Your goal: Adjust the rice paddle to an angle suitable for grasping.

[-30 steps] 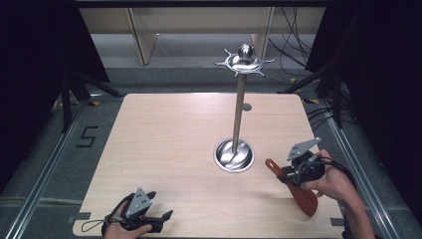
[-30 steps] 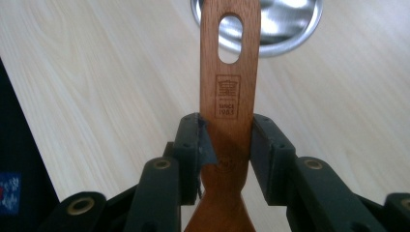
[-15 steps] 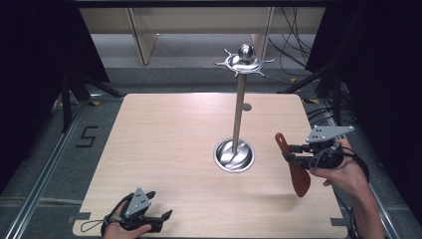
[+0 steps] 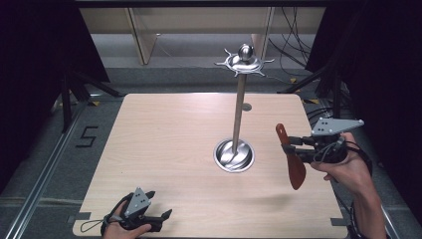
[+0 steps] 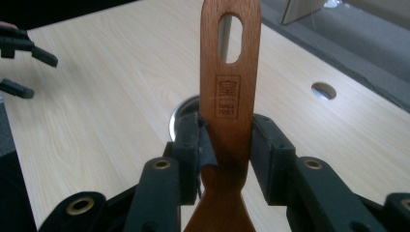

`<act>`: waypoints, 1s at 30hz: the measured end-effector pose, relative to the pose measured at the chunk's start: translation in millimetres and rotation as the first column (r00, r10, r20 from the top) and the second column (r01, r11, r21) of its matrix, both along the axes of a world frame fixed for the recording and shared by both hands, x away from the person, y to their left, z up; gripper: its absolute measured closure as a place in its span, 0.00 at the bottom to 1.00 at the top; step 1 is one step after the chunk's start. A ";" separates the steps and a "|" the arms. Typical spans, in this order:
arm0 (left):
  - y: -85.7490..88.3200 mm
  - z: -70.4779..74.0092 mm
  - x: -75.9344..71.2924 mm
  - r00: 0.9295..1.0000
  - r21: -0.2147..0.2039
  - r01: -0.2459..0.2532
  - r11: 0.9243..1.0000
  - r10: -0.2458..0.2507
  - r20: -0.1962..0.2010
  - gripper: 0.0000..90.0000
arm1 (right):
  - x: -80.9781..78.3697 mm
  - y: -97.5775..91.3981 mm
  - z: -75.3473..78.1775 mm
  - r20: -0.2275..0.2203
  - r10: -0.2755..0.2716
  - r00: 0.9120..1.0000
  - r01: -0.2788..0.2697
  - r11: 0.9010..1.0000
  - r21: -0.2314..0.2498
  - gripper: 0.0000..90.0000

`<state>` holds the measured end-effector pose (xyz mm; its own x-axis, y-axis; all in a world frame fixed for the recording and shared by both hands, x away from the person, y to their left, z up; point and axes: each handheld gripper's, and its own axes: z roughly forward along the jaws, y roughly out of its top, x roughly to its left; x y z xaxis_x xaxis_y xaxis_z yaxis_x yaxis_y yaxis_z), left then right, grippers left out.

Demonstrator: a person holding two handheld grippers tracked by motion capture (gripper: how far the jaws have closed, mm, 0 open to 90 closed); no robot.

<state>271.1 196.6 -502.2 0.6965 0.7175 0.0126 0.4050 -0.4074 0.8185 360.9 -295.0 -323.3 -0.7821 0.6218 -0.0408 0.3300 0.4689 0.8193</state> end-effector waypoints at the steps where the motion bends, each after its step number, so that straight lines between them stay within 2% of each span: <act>1: -0.3 0.0 -0.1 1.000 -0.003 -0.001 1.000 0.001 -0.001 0.18 | 0.0 0.0 0.0 0.000 0.000 1.000 0.000 1.000 0.000 0.75; 3: -0.5 0.2 -0.5 1.000 -0.010 -0.001 1.000 0.001 -0.006 0.18 | -0.3 2.1 3.9 0.005 -0.003 1.000 0.003 1.000 0.013 0.75; 4: -2.1 -1.5 -1.4 0.999 -0.038 -0.025 0.999 0.024 -0.028 0.18 | 0.0 3.2 5.3 0.020 -0.001 1.000 0.001 1.000 0.021 0.75; 5: -2.1 -1.4 -1.1 0.999 -0.032 -0.024 0.999 0.023 -0.030 0.18 | -0.2 5.1 8.5 0.030 0.000 1.000 -0.001 0.999 0.037 0.75; 6: 0.0 0.2 0.0 1.000 0.002 -0.002 1.000 0.002 -0.022 0.18 | -0.3 7.2 15.0 0.048 0.004 0.999 -0.007 0.999 0.052 0.75; 7: 0.0 0.2 0.0 1.000 0.002 -0.002 1.000 0.002 -0.022 0.18 | -0.3 7.2 15.0 0.048 0.004 0.999 -0.007 0.999 0.052 0.75; 8: -1.5 -0.5 -1.2 1.000 -0.027 -0.015 1.000 0.015 -0.024 0.18 | 0.5 9.3 20.3 0.080 0.009 0.997 -0.014 0.998 0.066 0.75; 11: 0.2 -0.4 -0.3 1.000 -0.021 -0.011 1.000 0.011 -0.013 0.18 | 0.0 12.0 26.8 0.076 0.007 0.997 -0.013 0.996 0.083 0.75; 12: 0.0 -0.6 -1.0 0.999 -0.027 -0.024 0.999 0.024 -0.023 0.18 | 2.0 13.1 28.8 0.111 0.010 0.994 -0.019 0.996 0.085 0.75; 15: 0.4 0.0 0.0 1.000 -0.016 -0.002 1.000 0.002 -0.004 0.18 | 2.6 17.1 35.7 0.123 0.016 0.992 -0.027 0.995 0.092 0.75; 16: -0.6 -0.1 -1.9 0.999 -0.023 -0.021 1.000 0.021 -0.026 0.18 | 2.2 20.0 38.7 0.112 0.005 0.994 -0.017 0.994 0.111 0.75; 19: -0.7 -0.3 -2.1 0.999 -0.023 -0.022 0.999 0.021 -0.029 0.18 | 3.4 22.2 43.2 0.118 0.020 0.993 -0.032 0.995 0.099 0.75; 20: -0.8 -0.3 -2.0 0.999 -0.027 -0.022 0.999 0.021 -0.025 0.18 | 2.9 24.7 46.7 0.135 0.003 0.991 -0.018 0.994 0.110 0.75; 23: -0.7 0.0 -1.9 1.000 -0.024 -0.021 0.999 0.020 -0.024 0.18 | 3.9 24.8 51.7 0.156 0.014 0.988 -0.031 0.994 0.105 0.75; 24: -0.8 -0.2 -1.6 0.999 -0.023 -0.022 1.000 0.021 -0.026 0.18 | 3.3 26.0 58.0 0.176 0.010 0.984 -0.030 0.994 0.108 0.75; 25: -1.2 -0.4 -1.5 0.999 -0.025 -0.024 0.999 0.023 -0.025 0.18 | 2.5 27.2 60.8 0.174 0.006 0.985 -0.025 0.993 0.112 0.75; 27: -0.9 -0.1 -1.5 1.000 -0.019 -0.014 1.000 0.014 -0.021 0.18 | 1.5 28.2 68.7 0.193 0.007 0.981 -0.024 0.996 0.083 0.75; 29: -0.1 0.3 -0.3 1.000 -0.007 0.002 1.000 -0.002 -0.006 0.18 | 0.6 30.0 74.1 0.202 0.012 0.979 -0.030 0.996 0.087 0.75; 30: -0.8 0.2 -1.9 1.000 -0.019 -0.022 1.000 0.021 -0.021 0.18 | 0.9 31.7 77.1 0.212 0.008 0.977 -0.028 0.995 0.091 0.74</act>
